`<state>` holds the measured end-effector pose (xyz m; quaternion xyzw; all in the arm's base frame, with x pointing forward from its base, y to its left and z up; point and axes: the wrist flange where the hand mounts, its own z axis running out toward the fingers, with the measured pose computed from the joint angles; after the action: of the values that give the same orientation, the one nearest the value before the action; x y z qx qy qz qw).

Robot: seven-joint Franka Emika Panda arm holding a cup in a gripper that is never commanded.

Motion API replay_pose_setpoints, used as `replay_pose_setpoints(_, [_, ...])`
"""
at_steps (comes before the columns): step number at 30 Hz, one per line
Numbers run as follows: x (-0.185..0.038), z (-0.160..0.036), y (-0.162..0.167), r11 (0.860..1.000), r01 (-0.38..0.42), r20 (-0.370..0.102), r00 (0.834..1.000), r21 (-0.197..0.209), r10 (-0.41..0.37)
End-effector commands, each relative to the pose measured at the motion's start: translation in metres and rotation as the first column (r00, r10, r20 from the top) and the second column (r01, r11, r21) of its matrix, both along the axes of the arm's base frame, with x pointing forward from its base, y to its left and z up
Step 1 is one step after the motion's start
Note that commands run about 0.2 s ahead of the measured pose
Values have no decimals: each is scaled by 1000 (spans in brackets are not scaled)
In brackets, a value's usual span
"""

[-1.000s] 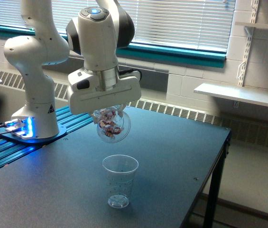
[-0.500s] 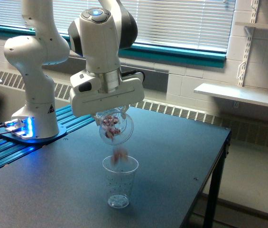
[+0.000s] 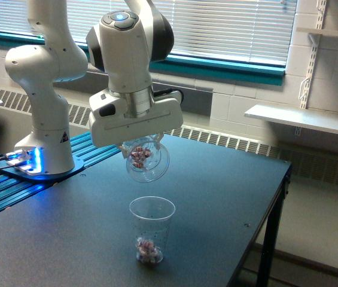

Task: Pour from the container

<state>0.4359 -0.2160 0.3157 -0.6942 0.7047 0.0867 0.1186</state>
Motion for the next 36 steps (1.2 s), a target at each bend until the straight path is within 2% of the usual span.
replay_pose_setpoints(1, [3,2,0,999,25,4,1000,19,-25])
replay_pose_setpoints(4, [0,2,3,999,34,1,999,32,-35])
replay_pose_setpoints(8, [1,6,-1,998,44,-26,999,54,-43])
replay_pose_setpoints(11, [4,8,-3,998,24,-69,997,58,-20])
replay_pose_setpoints(16, [7,11,-4,998,11,-91,996,60,-6])
replay_pose_setpoints(19, [8,12,-10,997,29,-75,997,66,-25])
replay_pose_setpoints(25, [12,13,-14,997,42,-70,997,64,-37])
replay_pose_setpoints(36, [13,10,-12,995,66,-87,994,79,-59])
